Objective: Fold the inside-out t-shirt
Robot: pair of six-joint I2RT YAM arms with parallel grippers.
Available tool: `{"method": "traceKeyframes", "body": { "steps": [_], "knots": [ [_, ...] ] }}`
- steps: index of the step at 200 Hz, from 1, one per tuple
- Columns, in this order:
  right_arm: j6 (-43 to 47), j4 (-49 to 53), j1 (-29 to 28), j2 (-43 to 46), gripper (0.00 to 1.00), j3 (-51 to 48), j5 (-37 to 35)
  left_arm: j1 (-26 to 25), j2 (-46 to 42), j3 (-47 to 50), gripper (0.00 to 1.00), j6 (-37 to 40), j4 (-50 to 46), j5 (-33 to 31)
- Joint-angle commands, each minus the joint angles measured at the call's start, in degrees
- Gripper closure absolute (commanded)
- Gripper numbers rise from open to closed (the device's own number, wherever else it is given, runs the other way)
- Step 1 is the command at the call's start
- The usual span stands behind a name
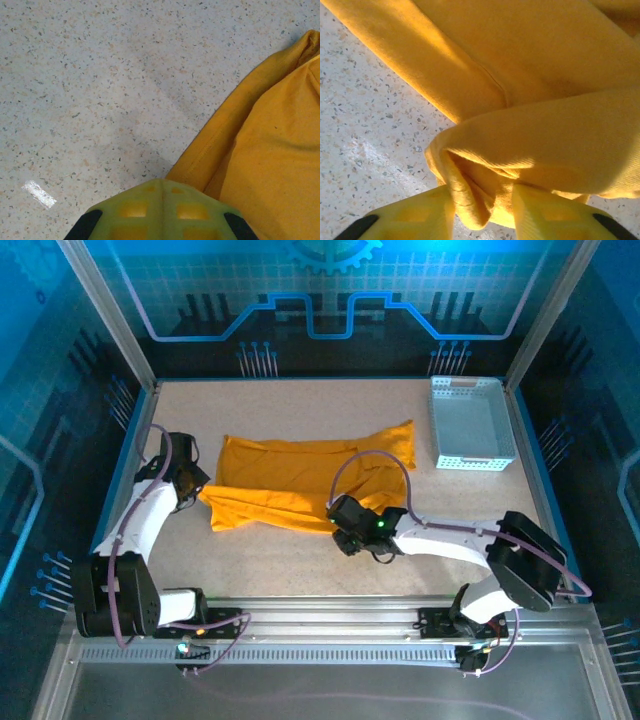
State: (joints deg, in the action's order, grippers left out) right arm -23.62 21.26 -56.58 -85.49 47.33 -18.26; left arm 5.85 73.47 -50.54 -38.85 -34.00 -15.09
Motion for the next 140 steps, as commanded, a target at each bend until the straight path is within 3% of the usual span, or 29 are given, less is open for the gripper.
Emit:
{"method": "traceKeyframes", "body": {
  "steps": [1, 43, 73, 107, 140],
  "knots": [
    [1.4, -1.1, 0.2, -1.2, 0.70, 1.8, -1.2, 0.8, 0.4, -0.5, 1.00, 0.6, -0.4, 0.8],
    [1.3, -0.7, 0.0, 1.1, 0.88, 2.0, -1.5, 0.7, 0.6, -0.5, 1.00, 0.6, -0.4, 0.9],
    [1.2, 4.7, -0.3, 6.3, 1.00, 2.7, -5.4, 0.8, 0.4, -1.8, 1.00, 0.7, -1.3, 0.9],
    [1.8, 17.0, 1.3, 16.9, 1.00, 8.0, -12.9, 1.6, -2.7, -4.1, 1.00, 0.6, -1.7, 1.4],
    [3.7, 32.1, 7.8, 24.6, 1.00, 20.2, -18.5, 3.6, -7.1, -10.7, 1.00, 0.9, -3.9, 2.1]
  ]
}}
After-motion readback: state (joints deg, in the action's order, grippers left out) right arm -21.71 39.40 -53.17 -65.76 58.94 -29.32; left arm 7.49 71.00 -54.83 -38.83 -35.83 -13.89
